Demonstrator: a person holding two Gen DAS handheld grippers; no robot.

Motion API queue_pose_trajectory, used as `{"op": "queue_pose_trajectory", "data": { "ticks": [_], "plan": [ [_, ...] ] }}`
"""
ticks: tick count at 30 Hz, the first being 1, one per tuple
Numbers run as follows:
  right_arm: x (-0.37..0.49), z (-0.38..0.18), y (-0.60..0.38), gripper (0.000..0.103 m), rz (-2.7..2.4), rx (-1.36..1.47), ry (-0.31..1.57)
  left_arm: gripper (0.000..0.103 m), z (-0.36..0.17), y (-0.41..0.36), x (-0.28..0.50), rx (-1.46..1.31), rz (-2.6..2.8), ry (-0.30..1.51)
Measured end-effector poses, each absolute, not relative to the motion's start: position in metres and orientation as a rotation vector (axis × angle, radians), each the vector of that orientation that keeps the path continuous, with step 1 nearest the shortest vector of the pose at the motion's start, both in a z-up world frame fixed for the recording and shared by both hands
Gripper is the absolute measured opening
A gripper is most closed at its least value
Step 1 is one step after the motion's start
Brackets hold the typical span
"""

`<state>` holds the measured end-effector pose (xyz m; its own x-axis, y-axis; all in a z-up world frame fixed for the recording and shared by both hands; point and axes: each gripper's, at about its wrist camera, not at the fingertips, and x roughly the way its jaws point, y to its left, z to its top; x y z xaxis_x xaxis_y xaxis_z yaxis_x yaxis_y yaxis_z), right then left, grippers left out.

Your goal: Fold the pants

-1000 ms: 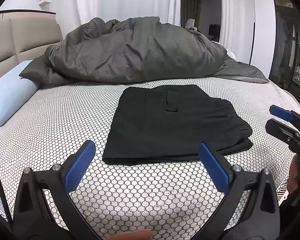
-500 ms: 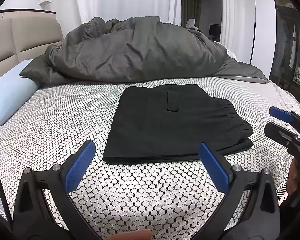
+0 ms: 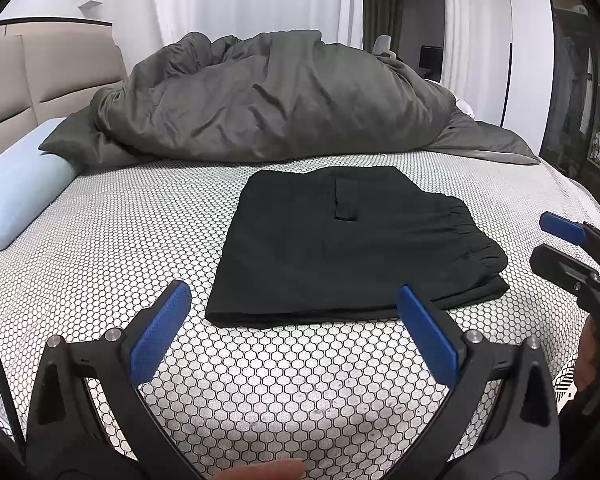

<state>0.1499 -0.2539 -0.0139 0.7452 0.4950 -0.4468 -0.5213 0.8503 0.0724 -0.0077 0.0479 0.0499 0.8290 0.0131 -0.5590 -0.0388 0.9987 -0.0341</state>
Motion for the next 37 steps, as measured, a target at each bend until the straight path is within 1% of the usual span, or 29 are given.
{"op": "queue_pose_trajectory", "data": {
  "ticks": [37],
  "plan": [
    [0.1518, -0.0137, -0.2573, 0.103, 0.548, -0.070, 0.469, 0.103, 0.0486, 0.0545, -0.0040, -0.075, 0.044, 0.596]
  ]
}}
